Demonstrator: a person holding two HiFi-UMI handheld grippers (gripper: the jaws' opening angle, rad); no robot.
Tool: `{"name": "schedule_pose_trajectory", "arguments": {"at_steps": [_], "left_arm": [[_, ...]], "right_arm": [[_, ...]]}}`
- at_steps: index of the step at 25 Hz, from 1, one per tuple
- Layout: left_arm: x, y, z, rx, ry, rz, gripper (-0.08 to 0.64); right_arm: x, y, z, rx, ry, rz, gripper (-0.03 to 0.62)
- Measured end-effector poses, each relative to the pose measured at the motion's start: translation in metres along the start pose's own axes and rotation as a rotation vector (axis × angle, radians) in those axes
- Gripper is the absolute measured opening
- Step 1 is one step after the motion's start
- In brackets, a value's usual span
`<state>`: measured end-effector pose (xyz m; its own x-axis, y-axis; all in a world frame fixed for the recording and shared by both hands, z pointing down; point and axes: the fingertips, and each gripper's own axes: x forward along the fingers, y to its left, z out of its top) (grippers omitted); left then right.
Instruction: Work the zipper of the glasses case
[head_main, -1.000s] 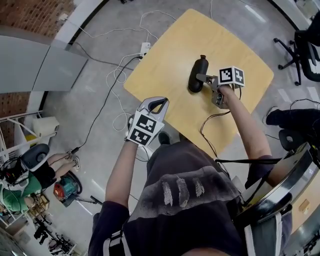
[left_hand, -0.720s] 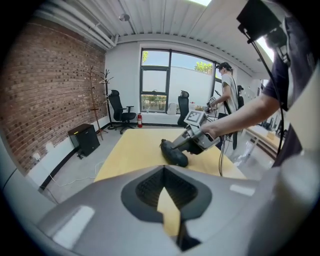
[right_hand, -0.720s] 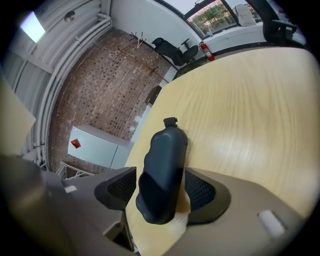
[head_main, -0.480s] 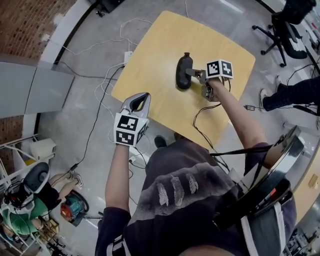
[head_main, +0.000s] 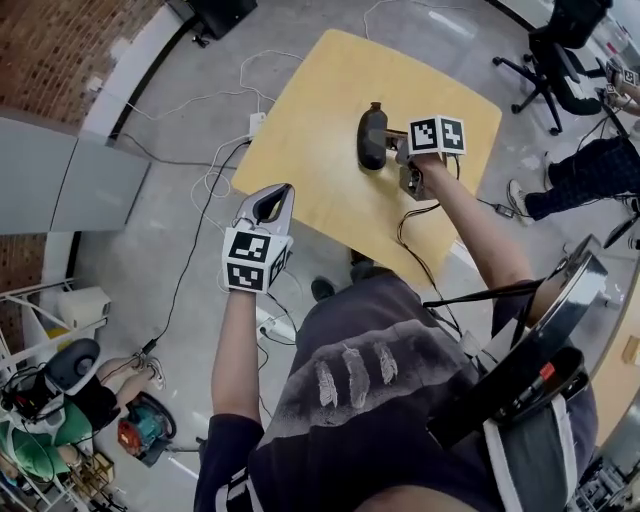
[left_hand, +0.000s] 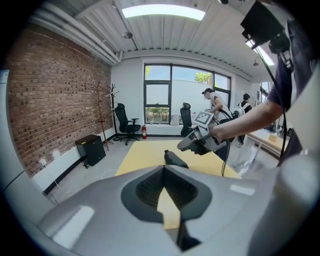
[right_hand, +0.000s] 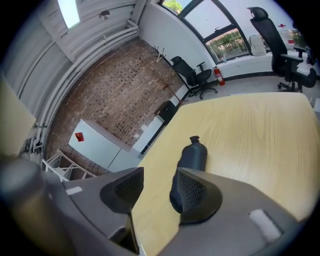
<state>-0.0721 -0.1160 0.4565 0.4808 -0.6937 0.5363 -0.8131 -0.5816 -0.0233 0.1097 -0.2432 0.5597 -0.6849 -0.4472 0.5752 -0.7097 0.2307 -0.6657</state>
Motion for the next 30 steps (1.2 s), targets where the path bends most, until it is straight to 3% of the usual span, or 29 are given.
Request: {"name": "schedule_pose_trajectory", "arguments": {"at_steps": [4,5,6,11,19,30], "left_arm": [[-0.031,0.008,-0.003,-0.007,-0.041,0.022,0.0],[-0.04,0.011,-0.005,-0.006,-0.052,0.024,0.0],[-0.05,0.012,-0.007,-0.002,-0.061,0.025,0.0],[-0.089,0.022,-0.016,0.004,-0.107,0.047,0.0],[-0.129,0.04,-0.032,-0.068,-0.179,0.055,0.0],[-0.137,0.018,-0.036,-0.082,-0.159,0.039,0.0]], "right_arm": [[-0.005,0.05,0.002,-0.071,-0.044,0.045,0.086],[-0.005,0.066,-0.001,-0.098,-0.052,0.056,0.017],[-0.005,0.081,-0.006,-0.13,-0.055,0.064,0.003],[-0.006,0.138,-0.033,-0.299,-0.05,0.076,0.002],[-0.013,0.205,-0.071,-0.375,-0.113,0.167,0.002],[-0.048,0.275,-0.114,-0.603,-0.135,0.296,0.002]]}}
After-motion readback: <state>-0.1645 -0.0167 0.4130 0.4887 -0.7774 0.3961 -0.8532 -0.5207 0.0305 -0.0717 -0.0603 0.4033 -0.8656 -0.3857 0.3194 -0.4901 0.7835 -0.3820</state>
